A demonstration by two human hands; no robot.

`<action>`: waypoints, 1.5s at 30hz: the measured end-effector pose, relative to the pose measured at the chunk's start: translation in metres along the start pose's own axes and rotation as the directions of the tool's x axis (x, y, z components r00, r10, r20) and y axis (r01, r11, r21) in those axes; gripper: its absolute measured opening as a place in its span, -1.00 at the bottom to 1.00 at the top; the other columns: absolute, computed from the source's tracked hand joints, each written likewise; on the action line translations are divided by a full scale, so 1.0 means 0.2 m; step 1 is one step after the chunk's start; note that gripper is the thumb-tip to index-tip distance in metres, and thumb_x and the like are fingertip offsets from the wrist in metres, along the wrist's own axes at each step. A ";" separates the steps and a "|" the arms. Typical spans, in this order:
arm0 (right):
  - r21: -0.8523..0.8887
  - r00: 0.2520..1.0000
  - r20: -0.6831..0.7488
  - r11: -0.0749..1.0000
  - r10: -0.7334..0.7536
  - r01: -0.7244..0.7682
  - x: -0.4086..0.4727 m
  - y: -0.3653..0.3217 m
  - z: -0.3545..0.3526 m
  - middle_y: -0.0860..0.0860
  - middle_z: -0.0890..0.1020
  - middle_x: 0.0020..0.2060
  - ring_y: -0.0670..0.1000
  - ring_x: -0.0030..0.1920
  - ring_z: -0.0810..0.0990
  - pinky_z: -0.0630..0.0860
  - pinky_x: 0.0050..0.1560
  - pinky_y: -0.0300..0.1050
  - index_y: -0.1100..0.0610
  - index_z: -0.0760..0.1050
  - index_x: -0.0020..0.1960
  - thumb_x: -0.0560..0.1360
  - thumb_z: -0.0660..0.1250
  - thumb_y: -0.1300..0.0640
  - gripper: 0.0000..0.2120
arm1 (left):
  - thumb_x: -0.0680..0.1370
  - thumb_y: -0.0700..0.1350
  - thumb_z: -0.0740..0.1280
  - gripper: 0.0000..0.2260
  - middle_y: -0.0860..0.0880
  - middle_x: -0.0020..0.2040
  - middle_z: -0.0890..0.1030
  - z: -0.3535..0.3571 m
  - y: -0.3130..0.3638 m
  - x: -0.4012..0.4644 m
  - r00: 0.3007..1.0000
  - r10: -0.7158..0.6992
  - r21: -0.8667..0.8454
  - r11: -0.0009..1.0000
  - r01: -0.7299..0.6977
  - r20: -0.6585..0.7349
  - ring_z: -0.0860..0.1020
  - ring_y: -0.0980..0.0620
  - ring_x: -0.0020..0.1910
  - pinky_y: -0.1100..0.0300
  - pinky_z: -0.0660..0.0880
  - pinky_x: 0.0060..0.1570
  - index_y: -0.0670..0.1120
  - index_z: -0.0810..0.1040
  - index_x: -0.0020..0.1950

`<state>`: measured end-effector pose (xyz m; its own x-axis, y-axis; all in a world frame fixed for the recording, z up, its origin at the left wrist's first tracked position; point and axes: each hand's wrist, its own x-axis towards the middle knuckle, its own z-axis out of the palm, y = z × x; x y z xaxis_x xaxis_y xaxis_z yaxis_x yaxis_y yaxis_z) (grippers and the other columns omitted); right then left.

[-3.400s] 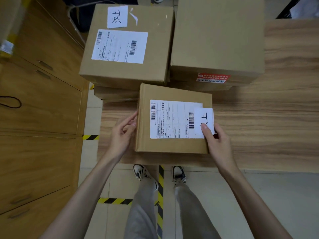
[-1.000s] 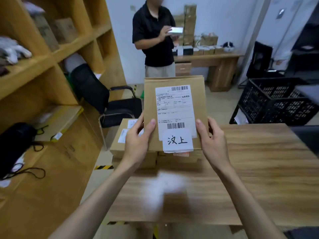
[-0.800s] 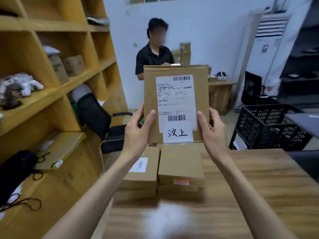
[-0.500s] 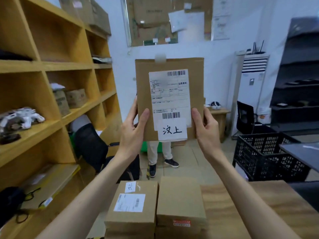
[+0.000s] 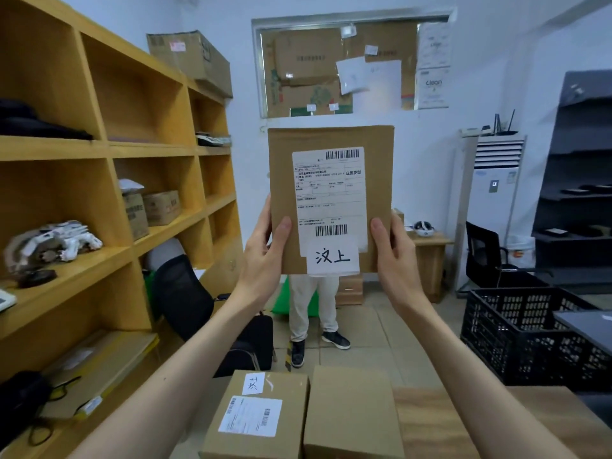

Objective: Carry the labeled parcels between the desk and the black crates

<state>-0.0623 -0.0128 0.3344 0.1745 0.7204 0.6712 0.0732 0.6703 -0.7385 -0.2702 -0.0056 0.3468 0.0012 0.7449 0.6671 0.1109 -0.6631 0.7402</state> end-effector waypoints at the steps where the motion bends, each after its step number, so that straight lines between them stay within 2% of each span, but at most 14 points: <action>1: -0.006 1.000 0.005 1.000 0.006 -0.006 0.01 0.01 0.00 -0.06 0.54 0.37 -0.08 0.40 0.46 0.38 0.45 0.11 0.10 0.32 0.52 0.68 0.17 -0.03 -0.55 | 0.65 0.17 0.22 -0.39 0.04 0.51 0.44 0.00 0.01 0.00 1.000 0.001 0.007 1.000 -0.001 -0.002 0.44 0.04 0.46 -0.12 0.43 0.42 0.06 0.15 0.65; 8: -0.013 1.000 0.003 1.000 0.025 -0.025 0.04 0.01 0.05 -0.07 0.46 0.45 -0.05 0.48 0.38 0.34 0.46 0.17 0.01 0.27 0.55 0.53 0.19 -0.38 -0.27 | 0.69 0.01 0.22 -0.46 0.05 0.52 0.43 -0.05 0.07 0.00 0.999 0.022 0.017 1.000 -0.021 -0.034 0.47 0.09 0.43 0.10 0.52 0.33 0.04 0.14 0.65; 10: 0.006 1.000 0.013 1.000 0.000 -0.001 0.04 -0.02 0.07 -0.08 0.48 0.43 -0.06 0.46 0.40 0.35 0.46 0.15 0.02 0.29 0.54 0.59 0.18 -0.28 -0.38 | 0.67 0.03 0.24 -0.44 0.05 0.54 0.40 -0.09 0.10 0.00 0.999 0.019 0.035 0.999 -0.017 -0.043 0.43 0.09 0.46 0.08 0.49 0.36 0.06 0.14 0.65; 14: 0.092 0.996 0.075 0.995 -0.046 0.039 0.03 -0.09 0.19 -0.10 0.58 0.31 -0.13 0.32 0.53 0.46 0.39 -0.01 0.08 0.33 0.52 0.70 0.14 0.03 -0.60 | 0.68 -0.02 0.24 -0.46 0.11 0.48 0.46 -0.21 0.17 -0.03 0.996 0.011 0.066 0.998 -0.005 -0.091 0.49 0.22 0.37 0.32 0.54 0.19 0.05 0.16 0.65; 18: 0.179 0.979 0.195 0.984 -0.061 0.025 -0.02 -0.16 0.51 -0.11 0.57 0.32 -0.14 0.34 0.51 0.43 0.41 -0.01 0.06 0.30 0.53 0.70 0.13 0.03 -0.59 | 0.68 0.02 0.23 -0.47 0.16 0.46 0.48 -0.51 0.27 -0.16 0.980 0.014 0.151 0.988 0.016 -0.200 0.51 0.22 0.35 0.22 0.51 0.30 0.10 0.16 0.64; 22: 0.291 0.931 0.352 0.957 -0.097 -0.010 -0.16 -0.29 0.99 -0.16 0.55 0.33 -0.24 0.31 0.50 0.43 0.39 -0.17 0.11 0.29 0.54 0.70 0.13 0.04 -0.58 | 0.69 0.01 0.22 -0.51 0.14 0.43 0.50 -0.96 0.46 -0.39 0.930 0.002 0.257 0.961 0.099 -0.367 0.55 0.31 0.24 0.35 0.55 0.12 0.06 0.23 0.63; 24: 0.343 0.887 0.451 0.937 -0.100 -0.069 -0.27 -0.40 1.26 -0.30 0.50 0.32 -0.39 0.28 0.45 0.41 0.34 -0.34 0.06 0.22 0.58 0.69 0.13 -0.02 -0.52 | 0.68 0.05 0.23 -0.51 0.15 0.43 0.51 -1.20 0.59 -0.56 0.881 0.041 0.357 0.922 0.148 -0.471 0.51 0.29 0.31 0.29 0.52 0.24 0.07 0.26 0.62; 25: 0.380 0.855 0.503 0.921 -0.127 -0.087 -0.35 -0.49 1.39 -0.28 0.49 0.34 -0.37 0.30 0.44 0.40 0.37 -0.29 0.04 0.20 0.59 0.69 0.14 -0.04 -0.51 | 0.68 0.05 0.24 -0.51 0.16 0.41 0.52 -1.32 0.67 -0.65 0.849 0.068 0.399 0.901 0.173 -0.523 0.49 0.31 0.33 0.30 0.49 0.28 0.05 0.27 0.61; 27: 0.454 0.801 0.572 0.881 -0.174 -0.133 -0.50 -0.64 1.61 -0.24 0.47 0.38 -0.35 0.34 0.42 0.38 0.41 -0.23 0.00 0.22 0.57 0.69 0.13 -0.04 -0.53 | 0.69 0.00 0.24 -0.53 0.21 0.36 0.54 -1.51 0.85 -0.83 0.785 0.113 0.450 0.864 0.225 -0.609 0.49 0.37 0.30 0.44 0.46 0.19 0.00 0.29 0.60; 29: 0.520 0.732 0.647 0.826 -0.214 -0.218 -0.71 -0.84 1.83 -0.28 0.49 0.33 -0.42 0.27 0.43 0.40 0.32 -0.36 -0.04 0.26 0.51 0.69 0.13 0.00 -0.61 | 0.69 -0.03 0.24 -0.52 0.15 0.38 0.54 -1.68 1.07 -1.05 0.710 0.153 0.494 0.815 0.303 -0.687 0.51 0.29 0.32 0.49 0.45 0.12 -0.02 0.28 0.61; 32: 0.590 0.636 0.711 0.746 -0.300 -0.308 -1.02 -1.13 2.10 -0.20 0.56 0.31 -0.27 0.30 0.49 0.45 0.33 -0.25 0.02 0.27 0.54 0.69 0.13 -0.02 -0.57 | 0.69 -0.02 0.24 -0.51 0.13 0.39 0.55 -1.87 1.41 -1.38 0.609 0.252 0.557 0.737 0.383 -0.752 0.54 0.25 0.30 0.39 0.52 0.14 0.01 0.26 0.62; 36: 0.660 0.544 0.734 0.613 -0.406 -0.433 -1.44 -1.55 2.31 -0.31 0.54 0.18 -0.47 0.16 0.48 0.39 0.15 -0.51 0.04 0.34 0.44 0.70 0.14 0.07 -0.68 | 0.68 0.00 0.25 -0.50 0.12 0.35 0.58 -1.98 1.82 -1.83 0.464 0.378 0.590 0.631 0.505 -0.801 0.59 0.23 0.23 0.29 0.56 0.15 -0.01 0.26 0.62; 39: 0.665 0.441 0.746 0.522 -0.500 -0.534 -1.75 -1.79 2.40 -0.16 0.59 0.27 -0.25 0.28 0.52 0.46 0.31 -0.24 0.08 0.32 0.51 0.69 0.17 0.02 -0.59 | 0.69 -0.04 0.23 -0.52 0.09 0.35 0.59 -1.94 2.08 -2.12 0.351 0.478 0.586 0.549 0.596 -0.805 0.61 0.22 0.22 0.28 0.59 0.10 -0.05 0.27 0.61; 45: 0.579 0.204 0.696 0.370 -0.688 -0.726 -2.23 -2.17 2.37 -0.09 0.53 0.38 -0.12 0.39 0.47 0.42 0.42 0.08 0.03 0.26 0.56 0.66 0.18 -0.12 -0.48 | 0.70 -0.09 0.22 -0.56 0.12 0.29 0.63 -1.63 2.41 -2.53 0.121 0.658 0.491 0.414 0.767 -0.743 0.64 0.17 0.18 0.30 0.59 0.02 -0.04 0.31 0.59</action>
<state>-0.6383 -0.5405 0.3852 -0.6985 -0.1899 0.6899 -0.6682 -0.1719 -0.7239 -0.5423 -0.7261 0.3931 -0.6655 -0.4006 0.6298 0.5349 0.3325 0.7768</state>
